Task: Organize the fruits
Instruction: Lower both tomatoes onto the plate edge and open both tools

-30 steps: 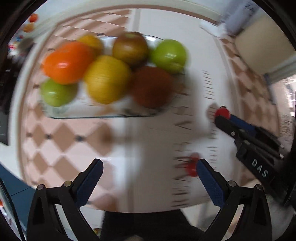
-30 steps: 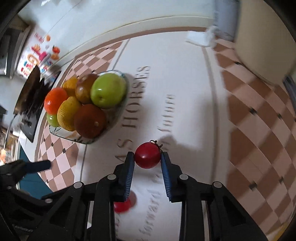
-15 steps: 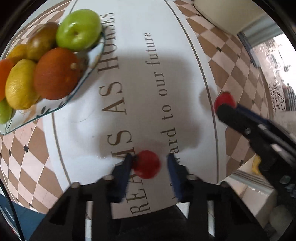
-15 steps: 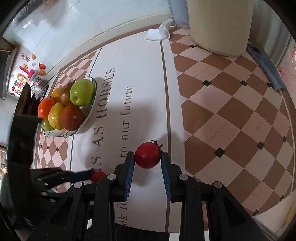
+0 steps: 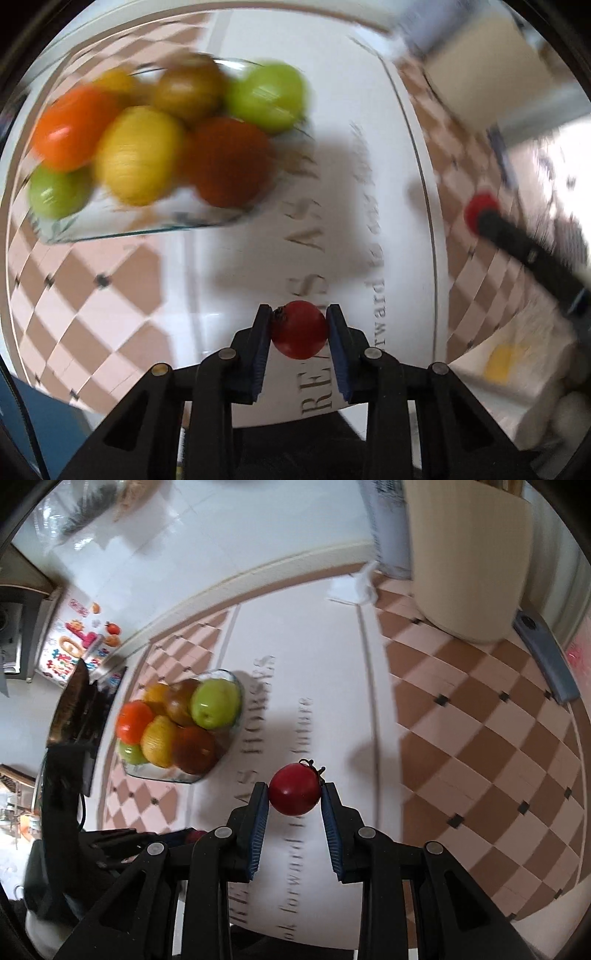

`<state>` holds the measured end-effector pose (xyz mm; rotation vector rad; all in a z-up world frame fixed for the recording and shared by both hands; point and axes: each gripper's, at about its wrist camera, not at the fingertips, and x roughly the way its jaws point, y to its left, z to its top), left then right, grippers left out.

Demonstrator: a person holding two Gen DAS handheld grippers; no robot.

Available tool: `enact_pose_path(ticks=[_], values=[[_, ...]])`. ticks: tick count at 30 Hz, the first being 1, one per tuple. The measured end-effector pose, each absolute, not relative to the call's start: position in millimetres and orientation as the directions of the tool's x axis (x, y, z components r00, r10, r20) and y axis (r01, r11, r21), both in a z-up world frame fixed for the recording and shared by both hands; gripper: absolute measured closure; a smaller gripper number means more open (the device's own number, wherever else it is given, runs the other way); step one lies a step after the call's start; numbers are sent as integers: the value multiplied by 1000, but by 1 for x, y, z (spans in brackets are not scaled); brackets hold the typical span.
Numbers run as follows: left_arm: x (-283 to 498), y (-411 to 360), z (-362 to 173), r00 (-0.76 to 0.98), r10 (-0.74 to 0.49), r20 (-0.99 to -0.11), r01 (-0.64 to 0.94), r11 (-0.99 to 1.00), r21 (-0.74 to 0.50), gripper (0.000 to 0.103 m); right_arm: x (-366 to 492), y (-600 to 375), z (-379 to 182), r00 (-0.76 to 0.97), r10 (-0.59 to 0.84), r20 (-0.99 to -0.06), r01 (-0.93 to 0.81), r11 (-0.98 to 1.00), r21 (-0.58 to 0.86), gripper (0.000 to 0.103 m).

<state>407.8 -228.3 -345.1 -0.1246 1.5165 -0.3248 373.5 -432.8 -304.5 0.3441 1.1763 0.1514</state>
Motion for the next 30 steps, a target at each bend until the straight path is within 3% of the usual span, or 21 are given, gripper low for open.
enact_pose_path(ticks=[9, 16, 30], values=[[436, -104, -334, 101, -474, -875, -274, 832, -483, 76, 389, -355, -328, 306, 430, -849, -29, 896, 443, 71], [453, -75, -359, 154, -559, -815, -466, 686, -559, 76, 406, -299, -352, 252, 515, -820, -30, 851, 525, 71], [475, -61, -382, 122, -564, -817, -523, 663, -536, 74, 438, -258, -378, 198, 479, -855, -10, 873, 487, 71]])
